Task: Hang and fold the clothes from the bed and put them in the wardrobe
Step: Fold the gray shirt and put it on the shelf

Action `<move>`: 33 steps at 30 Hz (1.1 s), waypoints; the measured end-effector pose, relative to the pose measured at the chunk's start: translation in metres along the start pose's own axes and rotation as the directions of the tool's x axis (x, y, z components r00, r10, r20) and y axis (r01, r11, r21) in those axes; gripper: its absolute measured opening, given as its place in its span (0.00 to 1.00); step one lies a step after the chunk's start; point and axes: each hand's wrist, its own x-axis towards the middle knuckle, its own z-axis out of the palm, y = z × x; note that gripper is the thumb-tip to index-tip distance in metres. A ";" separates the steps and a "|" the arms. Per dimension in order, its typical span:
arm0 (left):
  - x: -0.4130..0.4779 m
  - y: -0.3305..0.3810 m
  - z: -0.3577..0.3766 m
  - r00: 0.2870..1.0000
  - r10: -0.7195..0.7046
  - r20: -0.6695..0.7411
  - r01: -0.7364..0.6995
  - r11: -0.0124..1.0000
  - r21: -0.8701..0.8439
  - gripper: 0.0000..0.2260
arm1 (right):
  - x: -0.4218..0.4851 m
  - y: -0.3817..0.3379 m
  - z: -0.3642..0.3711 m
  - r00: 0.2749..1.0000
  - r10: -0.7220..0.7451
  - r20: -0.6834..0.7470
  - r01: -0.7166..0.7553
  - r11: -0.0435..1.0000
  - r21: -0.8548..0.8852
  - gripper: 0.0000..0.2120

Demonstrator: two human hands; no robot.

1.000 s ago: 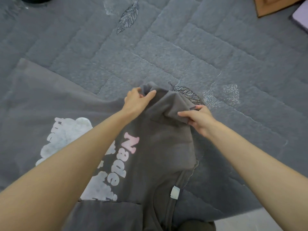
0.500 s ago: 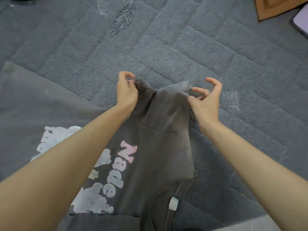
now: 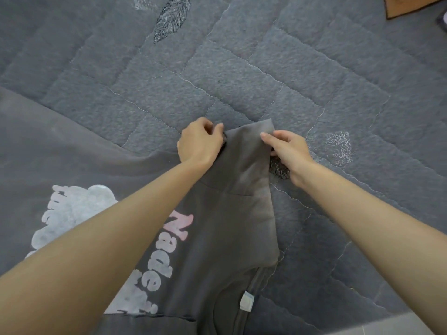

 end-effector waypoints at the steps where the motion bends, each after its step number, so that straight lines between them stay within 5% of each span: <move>1: 0.003 -0.001 -0.003 0.999 0.024 -0.046 -0.028 0.996 -0.088 0.10 | 0.000 -0.002 -0.002 0.999 -0.037 -0.013 0.037 0.999 0.025 0.04; 5: 0.017 -0.004 -0.024 0.983 0.070 -0.168 -0.138 0.889 -0.437 0.09 | -0.001 -0.004 -0.012 0.977 -0.202 -0.073 0.207 0.976 0.067 0.07; 8: 0.025 -0.022 -0.034 0.986 -0.091 -0.140 0.000 0.840 -0.543 0.11 | -0.003 0.009 -0.015 0.953 -0.251 -0.172 0.223 0.961 -0.164 0.03; 10: 0.029 -0.034 -0.033 0.980 -0.200 -0.006 0.170 0.847 -0.503 0.16 | -0.002 0.018 -0.015 0.977 -0.123 -0.174 0.080 0.968 -0.236 0.10; 12: 0.029 -0.038 -0.031 0.980 -0.160 0.117 0.191 0.919 -0.345 0.22 | 0.000 0.018 -0.014 0.989 0.025 -0.146 -0.050 0.984 -0.170 0.20; 15: 0.028 -0.031 -0.025 0.966 -0.133 0.222 0.160 0.981 -0.109 0.19 | 0.005 0.005 -0.008 0.995 0.028 -0.094 -0.036 0.995 -0.091 0.17; 20: 0.037 -0.015 -0.021 0.980 -0.050 0.194 0.134 0.886 -0.445 0.06 | 0.017 -0.016 0.002 0.995 -0.070 -0.065 0.070 0.997 0.011 0.20; 25: 0.043 -0.023 -0.039 0.997 0.062 0.055 -0.028 0.875 -0.484 0.06 | 0.002 -0.037 0.006 0.941 -0.338 -0.004 0.338 0.940 0.054 0.09; 30: 0.028 -0.047 -0.076 0.948 0.318 0.013 -0.312 0.936 -0.163 0.08 | -0.036 -0.037 0.009 0.930 -0.348 0.117 0.343 0.938 0.058 0.08; 33: 0.003 -0.070 -0.098 0.877 0.479 0.030 -0.479 0.869 0.126 0.07 | -0.067 -0.028 0.014 0.926 -0.277 0.255 0.269 0.961 0.065 0.06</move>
